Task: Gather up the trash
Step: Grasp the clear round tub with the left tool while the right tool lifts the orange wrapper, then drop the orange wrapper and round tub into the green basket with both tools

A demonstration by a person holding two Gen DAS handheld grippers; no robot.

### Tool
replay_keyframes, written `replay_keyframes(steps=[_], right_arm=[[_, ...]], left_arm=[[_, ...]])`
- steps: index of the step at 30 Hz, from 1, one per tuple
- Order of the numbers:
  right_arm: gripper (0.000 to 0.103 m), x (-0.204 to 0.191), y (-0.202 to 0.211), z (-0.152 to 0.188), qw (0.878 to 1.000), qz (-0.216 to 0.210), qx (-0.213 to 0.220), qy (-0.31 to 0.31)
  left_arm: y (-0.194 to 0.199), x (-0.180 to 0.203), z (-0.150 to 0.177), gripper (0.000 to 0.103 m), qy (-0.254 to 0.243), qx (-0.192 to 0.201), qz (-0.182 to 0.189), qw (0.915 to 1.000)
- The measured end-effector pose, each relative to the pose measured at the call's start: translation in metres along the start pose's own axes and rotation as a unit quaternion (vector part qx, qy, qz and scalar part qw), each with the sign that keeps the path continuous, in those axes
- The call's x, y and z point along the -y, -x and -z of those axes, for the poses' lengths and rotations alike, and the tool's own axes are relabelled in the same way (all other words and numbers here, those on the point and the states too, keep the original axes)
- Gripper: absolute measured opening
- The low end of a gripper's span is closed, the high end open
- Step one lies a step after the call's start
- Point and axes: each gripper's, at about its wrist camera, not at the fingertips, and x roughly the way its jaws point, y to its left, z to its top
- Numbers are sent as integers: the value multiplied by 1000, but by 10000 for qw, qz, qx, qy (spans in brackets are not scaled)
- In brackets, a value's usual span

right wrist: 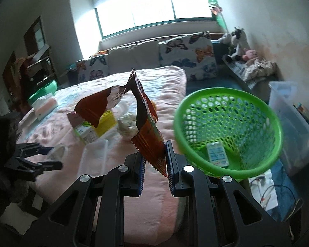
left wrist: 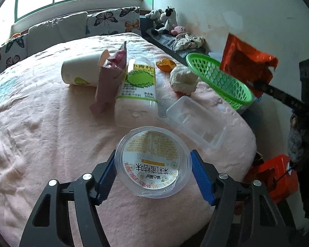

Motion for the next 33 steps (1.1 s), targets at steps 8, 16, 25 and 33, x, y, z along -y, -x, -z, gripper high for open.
replay_keyframes(steps=[8, 16, 25, 33], right_arm=[[19, 33, -4, -3, 9985, 389, -27, -380], [20, 65, -13, -9, 9957, 731, -88, -562], [22, 99, -41, -8, 9919, 897, -344, -837], [24, 113, -59, -6, 9892, 917, -496, -1028]], left_arm=[[16, 10, -28, 67, -80, 236, 220, 9994], [6, 34, -66, 67, -239, 297, 445, 9983], [-9, 60, -120, 67, -362, 390, 564, 9970], [-30, 82, -151, 67, -477, 305, 600, 9966]])
